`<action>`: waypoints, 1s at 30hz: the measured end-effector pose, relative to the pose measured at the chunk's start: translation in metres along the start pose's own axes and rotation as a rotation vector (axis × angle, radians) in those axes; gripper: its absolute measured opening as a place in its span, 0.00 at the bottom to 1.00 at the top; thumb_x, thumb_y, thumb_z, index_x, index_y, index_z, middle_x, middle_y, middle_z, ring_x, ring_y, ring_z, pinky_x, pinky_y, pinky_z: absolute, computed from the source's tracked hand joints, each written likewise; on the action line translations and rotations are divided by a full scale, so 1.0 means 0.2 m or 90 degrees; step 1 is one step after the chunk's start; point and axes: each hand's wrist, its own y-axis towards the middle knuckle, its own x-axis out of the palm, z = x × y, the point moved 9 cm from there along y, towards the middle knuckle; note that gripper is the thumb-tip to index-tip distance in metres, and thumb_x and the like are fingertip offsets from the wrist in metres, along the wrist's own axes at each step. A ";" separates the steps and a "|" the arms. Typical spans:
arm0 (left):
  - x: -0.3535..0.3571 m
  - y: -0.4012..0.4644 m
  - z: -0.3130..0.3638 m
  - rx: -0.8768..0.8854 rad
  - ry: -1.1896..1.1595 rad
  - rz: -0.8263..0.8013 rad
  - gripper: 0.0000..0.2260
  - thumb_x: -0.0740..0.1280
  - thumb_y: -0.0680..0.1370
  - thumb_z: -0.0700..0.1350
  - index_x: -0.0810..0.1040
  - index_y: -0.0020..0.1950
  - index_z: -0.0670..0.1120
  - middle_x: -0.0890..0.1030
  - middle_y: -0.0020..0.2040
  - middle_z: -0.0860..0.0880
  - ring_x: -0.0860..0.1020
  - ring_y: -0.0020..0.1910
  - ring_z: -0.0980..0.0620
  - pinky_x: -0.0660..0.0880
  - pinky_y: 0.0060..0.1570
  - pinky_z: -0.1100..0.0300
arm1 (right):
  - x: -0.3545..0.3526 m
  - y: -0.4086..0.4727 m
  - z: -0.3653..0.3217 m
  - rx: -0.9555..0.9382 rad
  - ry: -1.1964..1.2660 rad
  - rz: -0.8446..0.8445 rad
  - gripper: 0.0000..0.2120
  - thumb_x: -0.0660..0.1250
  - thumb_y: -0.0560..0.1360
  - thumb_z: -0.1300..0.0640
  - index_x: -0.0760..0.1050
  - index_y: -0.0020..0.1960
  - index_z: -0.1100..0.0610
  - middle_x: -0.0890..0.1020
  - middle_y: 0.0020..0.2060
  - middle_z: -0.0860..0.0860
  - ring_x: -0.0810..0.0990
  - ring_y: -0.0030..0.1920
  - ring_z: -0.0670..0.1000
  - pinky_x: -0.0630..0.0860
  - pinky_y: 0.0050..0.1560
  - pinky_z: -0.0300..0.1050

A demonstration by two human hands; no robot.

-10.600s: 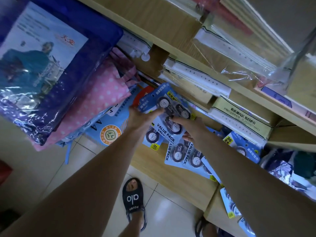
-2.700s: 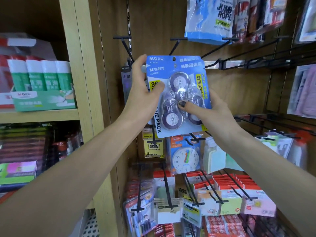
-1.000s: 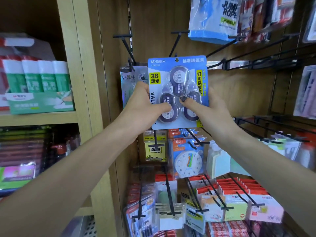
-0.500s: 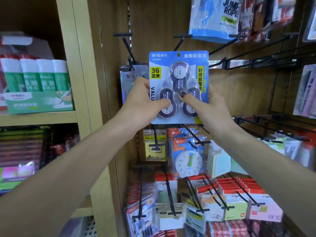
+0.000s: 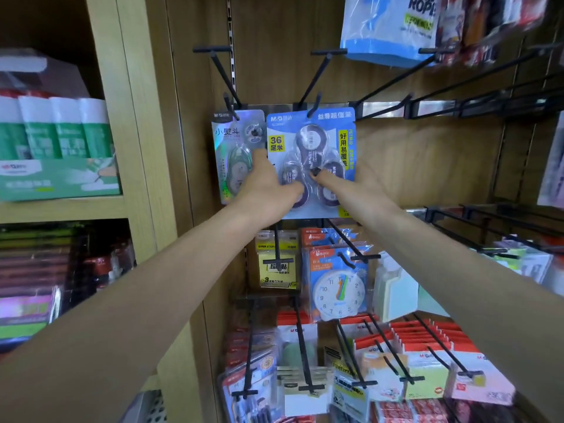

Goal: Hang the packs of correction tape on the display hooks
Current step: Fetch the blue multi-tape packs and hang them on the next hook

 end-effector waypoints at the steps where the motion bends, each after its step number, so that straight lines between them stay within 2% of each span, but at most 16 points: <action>1: 0.03 0.03 0.00 -0.005 0.008 -0.011 0.29 0.70 0.79 0.42 0.59 0.75 0.47 0.81 0.58 0.47 0.81 0.54 0.46 0.79 0.45 0.58 | 0.02 0.03 0.01 0.011 -0.026 -0.003 0.33 0.75 0.67 0.38 0.74 0.66 0.54 0.85 0.57 0.52 0.85 0.57 0.53 0.80 0.64 0.58; 2: 0.06 0.04 0.00 -0.015 0.018 -0.024 0.32 0.70 0.80 0.42 0.55 0.78 0.47 0.78 0.59 0.48 0.80 0.53 0.48 0.74 0.40 0.63 | 0.03 0.06 0.02 0.021 -0.053 -0.011 0.36 0.74 0.67 0.36 0.72 0.68 0.55 0.84 0.59 0.52 0.83 0.59 0.54 0.80 0.64 0.58; 4: 0.10 0.09 -0.02 -0.035 0.042 -0.048 0.38 0.69 0.80 0.44 0.49 0.82 0.49 0.75 0.64 0.48 0.78 0.54 0.48 0.71 0.39 0.64 | 0.05 0.13 0.05 0.044 -0.096 -0.026 0.33 0.72 0.74 0.40 0.70 0.69 0.58 0.82 0.58 0.53 0.82 0.58 0.54 0.79 0.61 0.53; 5: 0.12 0.12 -0.03 -0.042 0.050 -0.051 0.38 0.68 0.80 0.45 0.49 0.83 0.50 0.75 0.66 0.46 0.79 0.57 0.46 0.73 0.43 0.62 | 0.06 0.17 0.06 0.054 -0.106 -0.030 0.29 0.72 0.76 0.42 0.70 0.67 0.60 0.82 0.53 0.53 0.82 0.53 0.52 0.79 0.55 0.48; 7: 0.15 0.15 -0.05 -0.068 0.052 -0.066 0.34 0.66 0.80 0.44 0.54 0.83 0.49 0.76 0.69 0.42 0.78 0.62 0.43 0.73 0.52 0.58 | 0.06 0.23 0.09 0.078 -0.132 -0.035 0.20 0.70 0.79 0.46 0.69 0.58 0.61 0.77 0.40 0.50 0.76 0.39 0.46 0.72 0.39 0.41; 9: 0.16 0.17 -0.08 -0.095 0.045 -0.081 0.31 0.64 0.81 0.42 0.57 0.82 0.48 0.76 0.69 0.43 0.76 0.62 0.45 0.72 0.57 0.56 | 0.07 0.27 0.11 0.094 -0.139 -0.037 0.18 0.70 0.80 0.47 0.70 0.57 0.61 0.75 0.37 0.49 0.73 0.35 0.45 0.69 0.35 0.39; 12: 0.18 0.14 -0.12 -0.112 0.026 -0.088 0.28 0.63 0.82 0.39 0.58 0.81 0.47 0.75 0.65 0.46 0.75 0.62 0.46 0.73 0.61 0.54 | 0.08 0.29 0.13 0.109 -0.133 -0.054 0.25 0.71 0.78 0.45 0.75 0.62 0.65 0.81 0.43 0.53 0.79 0.43 0.52 0.72 0.39 0.43; 15: 0.16 0.08 -0.13 -0.107 0.015 -0.080 0.23 0.63 0.83 0.39 0.63 0.78 0.44 0.74 0.66 0.49 0.73 0.64 0.49 0.72 0.62 0.56 | 0.08 0.24 0.15 0.139 -0.170 -0.062 0.22 0.68 0.80 0.42 0.74 0.58 0.62 0.79 0.43 0.54 0.77 0.48 0.55 0.72 0.48 0.45; 18: 0.08 0.02 -0.11 -0.093 0.020 -0.041 0.22 0.64 0.83 0.40 0.65 0.76 0.46 0.74 0.61 0.49 0.75 0.63 0.49 0.73 0.63 0.55 | 0.02 0.21 0.11 0.112 -0.207 0.003 0.32 0.70 0.77 0.38 0.70 0.68 0.63 0.79 0.51 0.55 0.80 0.57 0.57 0.75 0.53 0.48; 19: 0.04 0.00 -0.10 -0.082 0.030 -0.022 0.19 0.64 0.83 0.39 0.67 0.74 0.46 0.76 0.58 0.49 0.76 0.60 0.49 0.75 0.61 0.56 | -0.01 0.19 0.06 0.068 -0.215 0.042 0.32 0.70 0.78 0.41 0.70 0.70 0.64 0.78 0.48 0.53 0.80 0.59 0.57 0.74 0.53 0.46; 21: -0.03 -0.06 -0.09 -0.063 0.035 0.011 0.13 0.63 0.83 0.39 0.70 0.68 0.47 0.78 0.54 0.50 0.78 0.52 0.53 0.75 0.54 0.59 | -0.07 0.11 -0.04 -0.001 -0.206 0.103 0.29 0.69 0.81 0.47 0.68 0.73 0.65 0.69 0.39 0.48 0.77 0.56 0.56 0.71 0.54 0.44; 22: -0.06 -0.10 -0.08 -0.052 0.020 0.024 0.13 0.64 0.83 0.39 0.72 0.66 0.46 0.80 0.54 0.49 0.79 0.53 0.52 0.76 0.57 0.58 | -0.09 0.05 -0.09 -0.025 -0.196 0.119 0.28 0.69 0.81 0.48 0.67 0.73 0.65 0.67 0.38 0.47 0.76 0.55 0.57 0.70 0.56 0.44; 23: -0.10 -0.14 -0.08 -0.049 0.000 0.035 0.12 0.65 0.82 0.39 0.75 0.64 0.48 0.81 0.54 0.48 0.81 0.55 0.49 0.78 0.62 0.54 | -0.09 -0.01 -0.13 -0.050 -0.178 0.131 0.27 0.69 0.81 0.49 0.67 0.72 0.65 0.70 0.40 0.47 0.76 0.56 0.57 0.70 0.56 0.45; 25: -0.17 -0.23 -0.09 -0.033 -0.047 0.064 0.10 0.66 0.80 0.37 0.76 0.55 0.52 0.83 0.52 0.47 0.83 0.58 0.45 0.78 0.66 0.46 | -0.07 -0.12 -0.19 -0.107 -0.147 0.151 0.26 0.70 0.79 0.50 0.66 0.70 0.62 0.76 0.51 0.52 0.78 0.58 0.57 0.71 0.56 0.45; 28: -0.27 -0.40 -0.10 0.008 -0.076 0.106 0.08 0.65 0.81 0.35 0.76 0.52 0.48 0.83 0.48 0.45 0.84 0.50 0.50 0.81 0.59 0.51 | 0.07 -0.34 -0.24 -0.177 -0.110 0.103 0.21 0.70 0.77 0.52 0.68 0.66 0.57 0.78 0.54 0.51 0.78 0.51 0.49 0.75 0.54 0.41; 30: -0.34 -0.53 -0.12 0.044 -0.076 0.115 0.10 0.66 0.80 0.33 0.76 0.48 0.49 0.82 0.43 0.44 0.82 0.43 0.50 0.80 0.51 0.55 | 0.20 -0.53 -0.27 -0.223 -0.093 0.061 0.19 0.70 0.74 0.53 0.72 0.63 0.54 0.79 0.54 0.52 0.78 0.51 0.49 0.77 0.56 0.44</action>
